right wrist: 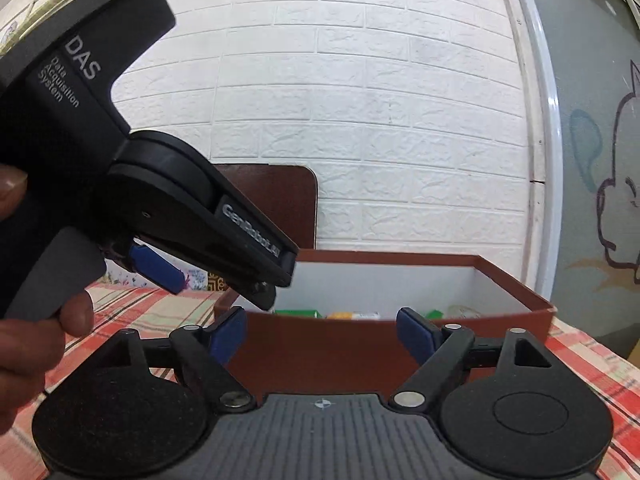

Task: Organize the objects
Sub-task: 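Withdraw the right gripper from the brown box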

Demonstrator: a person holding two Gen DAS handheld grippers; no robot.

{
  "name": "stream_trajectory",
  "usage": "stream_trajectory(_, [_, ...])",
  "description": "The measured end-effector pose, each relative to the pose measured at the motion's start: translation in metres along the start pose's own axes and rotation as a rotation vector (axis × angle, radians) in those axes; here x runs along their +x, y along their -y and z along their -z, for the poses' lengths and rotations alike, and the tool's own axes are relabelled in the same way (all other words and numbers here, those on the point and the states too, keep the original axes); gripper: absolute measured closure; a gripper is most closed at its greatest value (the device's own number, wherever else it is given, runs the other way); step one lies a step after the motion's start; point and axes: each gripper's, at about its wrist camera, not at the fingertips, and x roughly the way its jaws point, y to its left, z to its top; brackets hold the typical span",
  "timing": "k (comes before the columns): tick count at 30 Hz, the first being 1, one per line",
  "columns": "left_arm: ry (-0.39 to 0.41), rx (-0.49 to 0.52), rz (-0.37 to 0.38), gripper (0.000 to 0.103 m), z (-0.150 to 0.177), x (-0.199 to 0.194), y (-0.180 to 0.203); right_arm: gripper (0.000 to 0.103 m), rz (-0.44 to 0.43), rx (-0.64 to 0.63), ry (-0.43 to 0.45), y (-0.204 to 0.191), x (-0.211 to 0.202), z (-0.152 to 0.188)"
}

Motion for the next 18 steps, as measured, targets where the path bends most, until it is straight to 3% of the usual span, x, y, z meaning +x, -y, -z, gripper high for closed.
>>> stream_trajectory(9, [-0.018, -0.033, -0.042, 0.014, 0.033, -0.036, -0.014, 0.020, 0.029, 0.117, -0.131, 0.020, -0.019, 0.012])
stream_trajectory(18, [-0.045, -0.021, -0.085, 0.004, 0.063, -0.053, -0.017, 0.020, 0.000, 0.188, -0.220, 0.019, -0.036, 0.009])
